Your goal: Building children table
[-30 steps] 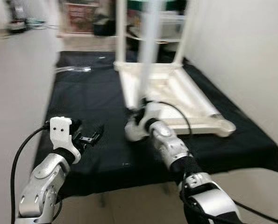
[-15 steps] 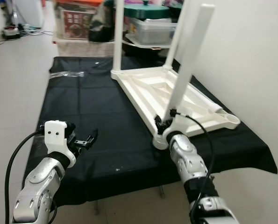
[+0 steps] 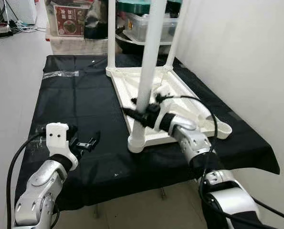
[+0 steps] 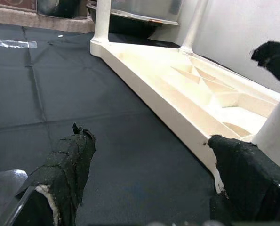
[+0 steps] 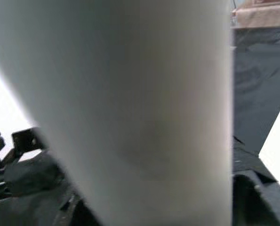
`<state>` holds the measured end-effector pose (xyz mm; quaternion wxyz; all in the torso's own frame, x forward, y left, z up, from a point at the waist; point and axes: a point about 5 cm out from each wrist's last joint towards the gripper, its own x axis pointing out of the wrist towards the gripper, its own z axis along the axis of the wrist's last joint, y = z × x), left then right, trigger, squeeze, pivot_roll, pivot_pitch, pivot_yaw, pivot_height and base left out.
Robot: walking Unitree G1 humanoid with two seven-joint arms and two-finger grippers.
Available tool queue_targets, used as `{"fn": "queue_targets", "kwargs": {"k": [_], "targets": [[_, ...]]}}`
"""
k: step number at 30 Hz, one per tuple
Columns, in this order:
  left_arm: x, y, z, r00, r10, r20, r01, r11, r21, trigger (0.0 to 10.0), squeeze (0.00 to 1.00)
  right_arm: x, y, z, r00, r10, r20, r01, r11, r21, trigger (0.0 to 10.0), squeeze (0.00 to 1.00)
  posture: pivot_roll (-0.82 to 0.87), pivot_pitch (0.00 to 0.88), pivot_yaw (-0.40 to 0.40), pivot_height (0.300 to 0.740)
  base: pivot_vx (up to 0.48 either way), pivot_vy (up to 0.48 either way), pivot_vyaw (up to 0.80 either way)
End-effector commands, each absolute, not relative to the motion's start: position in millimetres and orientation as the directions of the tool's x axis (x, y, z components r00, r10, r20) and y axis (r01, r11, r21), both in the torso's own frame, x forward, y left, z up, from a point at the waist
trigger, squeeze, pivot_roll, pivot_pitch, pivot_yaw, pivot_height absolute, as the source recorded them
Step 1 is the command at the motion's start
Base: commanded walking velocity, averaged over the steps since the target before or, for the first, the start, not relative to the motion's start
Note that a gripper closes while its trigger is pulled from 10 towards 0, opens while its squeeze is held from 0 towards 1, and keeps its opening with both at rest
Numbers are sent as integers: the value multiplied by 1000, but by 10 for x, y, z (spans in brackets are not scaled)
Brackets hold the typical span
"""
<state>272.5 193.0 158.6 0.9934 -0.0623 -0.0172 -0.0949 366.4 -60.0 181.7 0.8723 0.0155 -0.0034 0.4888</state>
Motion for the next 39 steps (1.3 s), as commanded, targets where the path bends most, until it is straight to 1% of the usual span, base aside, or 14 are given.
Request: {"fn": "queue_targets", "kwargs": {"k": [1,6,14,15,16,19,20,21,30,31,32,35,36,39], "targets": [[2724,1911,1580,980,-191,46,195,974,-115,10000,0,3629,-482,1559,599,796,-83,-796,604,44,0,0,146,0,-150,740,0,0,0],[2709,1911,1583,980,-191,47,195,974,-115,10000,0,3801,-892,1291,954,181,-239,-185,983,5,0,0,133,0,-140,740,0,0,0],[2696,1910,1592,980,-194,45,198,973,-115,10000,0,3566,-1606,1218,887,-411,-212,412,910,-43,0,0,112,0,-122,740,0,0,0],[2696,1908,1592,980,-195,45,199,973,-115,10000,0,3555,-1551,1233,910,-362,-202,363,931,-37,3490,0,112,0,-122,740,0,0,0],[2695,1907,1590,979,-197,44,201,973,-115,10000,0,3555,-1490,1244,930,-309,-200,311,950,-21,10000,0,111,0,-121,740,0,0,0],[2699,1905,1587,979,-200,43,204,972,-114,10000,0,3625,-1226,1331,988,-46,-149,65,990,123,10000,0,110,0,-120,740,0,0,0],[2702,1910,1587,979,-200,43,204,972,-114,10000,0,3659,-1120,1419,993,69,-99,-52,985,165,10000,941,116,0,-125,740,0,0,0],[2703,1915,1588,979,-200,42,203,972,-114,10000,0,3684,-1059,1526,990,135,-34,-125,971,204,10000,1000,116,0,-125,740,0,0,0],[2703,1937,1585,980,-196,41,200,973,-114,10000,0,3735,-942,1805,978,204,37,-207,962,178,10000,914,123,0,-130,740,0,0,0],[2711,1944,1583,980,-194,42,198,974,-113,10000,0,3804,-916,1939,938,333,97,-344,928,145,10000,0,131,0,-135,740,0,0,0],[2711,1944,1583,980,-194,42,198,974,-113,10000,0,3804,-916,1939,938,333,97,-344,928,145,10000,0,131,0,-135,740,0,0,0],[2733,1941,1585,980,-194,44,198,974,-112,10000,0,3814,-810,2044,740,660,125,-668,743,31,10000,0,137,0,-137,740,0,0,0],[2744,1923,1582,979,-200,44,204,973,-111,10000,0,3616,-635,1810,427,904,-1,-903,427,-46,10000,0,150,0,-140,740,0,0,0],[2742,1911,1576,978,-203,43,206,972,-110,10000,0,3430,-469,1593,234,968,-90,-972,231,-47,10000,0,159,0,-142,740,0,0,0]]}}
